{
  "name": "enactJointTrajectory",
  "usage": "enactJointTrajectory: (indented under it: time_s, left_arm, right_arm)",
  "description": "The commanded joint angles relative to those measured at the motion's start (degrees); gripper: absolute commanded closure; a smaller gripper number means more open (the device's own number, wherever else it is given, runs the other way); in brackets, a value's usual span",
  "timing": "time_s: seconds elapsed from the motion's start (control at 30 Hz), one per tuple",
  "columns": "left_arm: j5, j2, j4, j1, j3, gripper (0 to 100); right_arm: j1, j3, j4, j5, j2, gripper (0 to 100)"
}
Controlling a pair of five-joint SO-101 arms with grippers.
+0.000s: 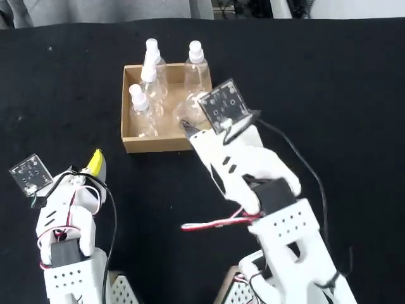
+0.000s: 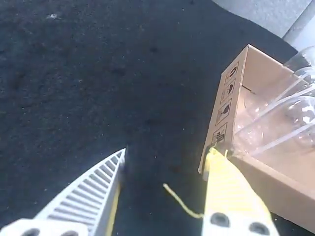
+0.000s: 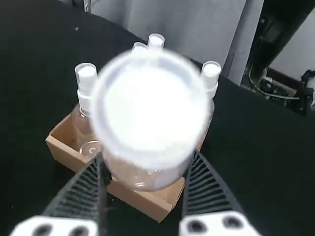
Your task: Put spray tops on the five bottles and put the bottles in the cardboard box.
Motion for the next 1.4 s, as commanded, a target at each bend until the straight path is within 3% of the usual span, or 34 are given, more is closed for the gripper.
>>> enactJointTrajectory:
  time_s: [0.0, 0.87, 1.37]
  left_arm:
    - [0.53, -0.35, -0.79, -0.4, 1.45, 76]
    - [0.53, -0.18, 0.09, -0.48, 1.45, 76]
    - [0.53, -0.26, 0.53, -0.48, 1.45, 76]
  right_arm:
    - [1.49, -4.26, -3.25, -0.62, 2.86, 97.8]
    - [4.92, -4.79, -19.34, -0.35, 25.45, 97.8]
    - [5.98, -15.08, -19.16, -0.26, 42.95, 97.8]
